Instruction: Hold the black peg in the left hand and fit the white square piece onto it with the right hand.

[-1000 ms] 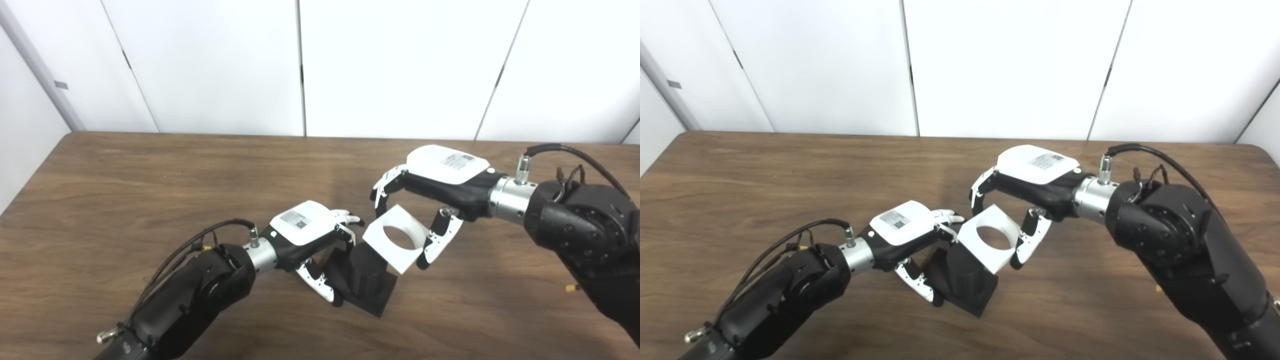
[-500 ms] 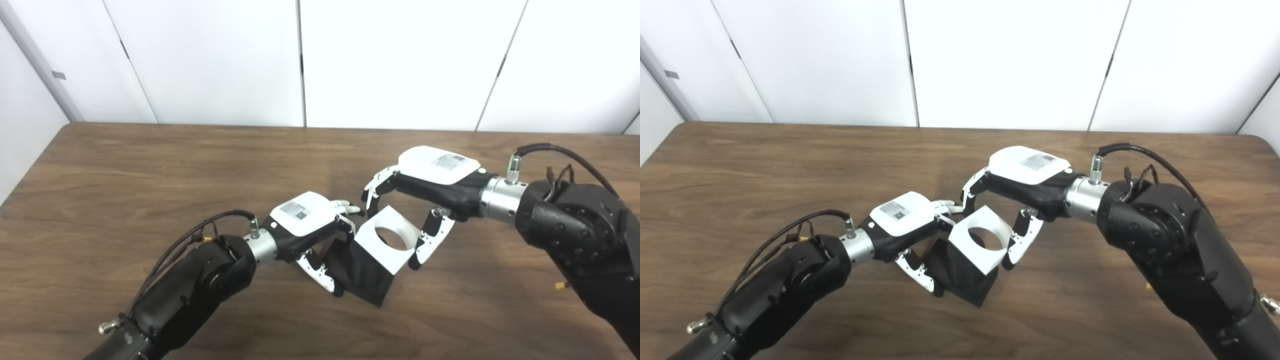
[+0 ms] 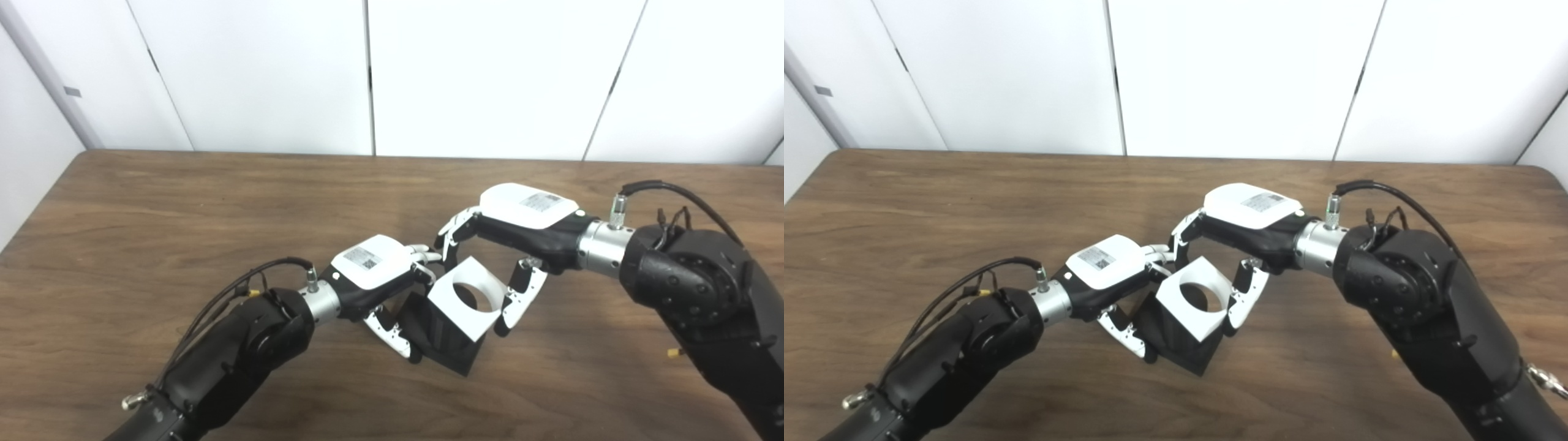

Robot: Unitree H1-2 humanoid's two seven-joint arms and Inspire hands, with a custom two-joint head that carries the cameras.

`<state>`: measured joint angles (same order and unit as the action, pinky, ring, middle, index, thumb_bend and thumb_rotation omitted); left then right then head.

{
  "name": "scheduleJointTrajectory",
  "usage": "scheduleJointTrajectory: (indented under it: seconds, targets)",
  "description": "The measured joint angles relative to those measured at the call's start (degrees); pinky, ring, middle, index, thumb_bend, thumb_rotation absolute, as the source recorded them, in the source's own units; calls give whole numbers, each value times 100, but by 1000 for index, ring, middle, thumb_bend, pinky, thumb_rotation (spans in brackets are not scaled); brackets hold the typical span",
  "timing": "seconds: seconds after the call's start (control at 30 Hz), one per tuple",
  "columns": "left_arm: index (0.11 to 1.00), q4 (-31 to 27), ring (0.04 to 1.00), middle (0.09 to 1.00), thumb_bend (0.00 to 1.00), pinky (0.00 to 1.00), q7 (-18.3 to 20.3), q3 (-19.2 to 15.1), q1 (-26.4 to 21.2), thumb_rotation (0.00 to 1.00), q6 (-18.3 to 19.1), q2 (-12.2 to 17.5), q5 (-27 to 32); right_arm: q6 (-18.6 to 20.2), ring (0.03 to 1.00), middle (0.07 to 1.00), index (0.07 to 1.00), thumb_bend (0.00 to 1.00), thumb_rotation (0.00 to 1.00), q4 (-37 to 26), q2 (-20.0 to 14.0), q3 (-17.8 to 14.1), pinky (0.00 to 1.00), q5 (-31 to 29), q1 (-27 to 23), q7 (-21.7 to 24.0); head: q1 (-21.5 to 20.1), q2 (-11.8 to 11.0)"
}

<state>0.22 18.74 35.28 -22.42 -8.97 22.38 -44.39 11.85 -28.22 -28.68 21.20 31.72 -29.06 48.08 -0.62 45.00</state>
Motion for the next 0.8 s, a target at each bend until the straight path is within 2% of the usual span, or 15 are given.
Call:
scheduleJointTrajectory:
  seconds: [0.2,0.8]
  targets:
    - [490,-1,940,921,524,804,2,-5,2,72,36,-15,-5,2,840,790,478,523,130,26,40,0,800,11,0,0,26,18]
    - [490,-1,929,918,523,775,3,-3,2,73,46,-27,-11,-5,839,790,479,523,130,304,238,30,797,29,0,-39,53,18]
